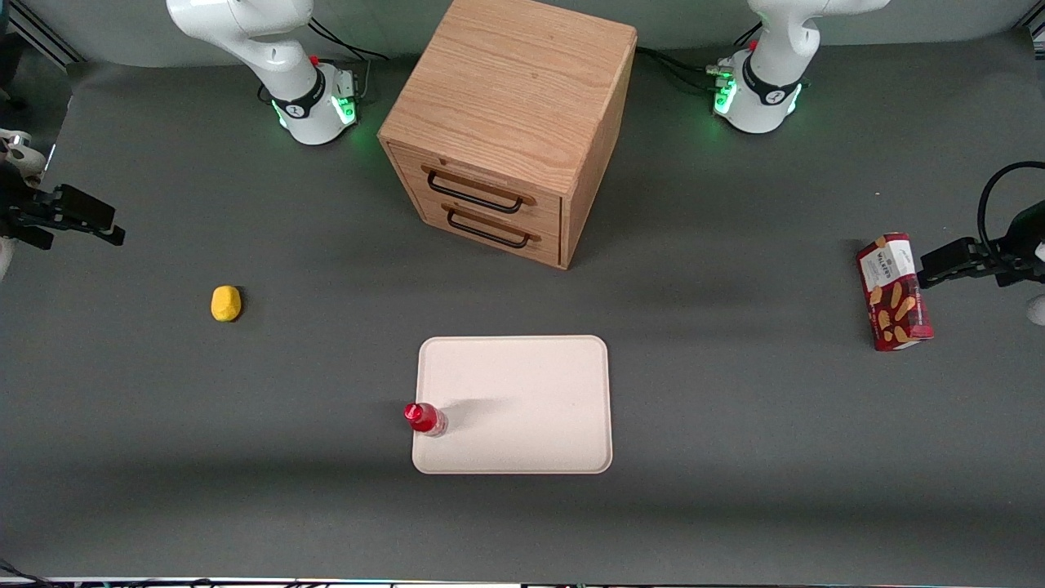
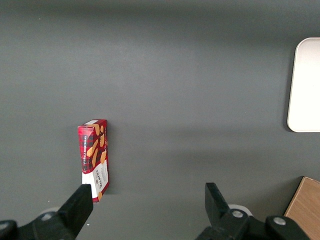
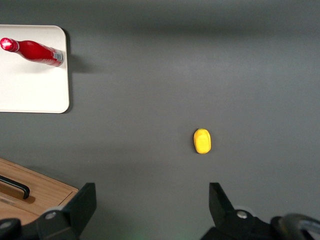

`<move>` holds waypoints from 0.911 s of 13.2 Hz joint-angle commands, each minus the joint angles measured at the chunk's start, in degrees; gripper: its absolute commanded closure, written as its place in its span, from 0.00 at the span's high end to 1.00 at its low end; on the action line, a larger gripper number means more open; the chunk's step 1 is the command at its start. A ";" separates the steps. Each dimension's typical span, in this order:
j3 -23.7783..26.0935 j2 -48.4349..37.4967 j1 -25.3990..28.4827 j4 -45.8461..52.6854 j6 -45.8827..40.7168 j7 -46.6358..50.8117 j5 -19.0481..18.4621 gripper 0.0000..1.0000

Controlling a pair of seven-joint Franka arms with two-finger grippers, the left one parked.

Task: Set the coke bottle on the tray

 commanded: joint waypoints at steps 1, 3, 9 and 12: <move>0.65 -1.20 -0.47 -1.49 1.17 0.47 1.26 1.00; 3.90 -1.20 -2.84 -1.49 1.08 3.72 1.26 1.00; 1.54 -0.77 0.75 -1.58 3.10 1.02 1.09 1.00; 1.45 -0.67 0.31 -1.49 3.28 -0.04 1.09 1.00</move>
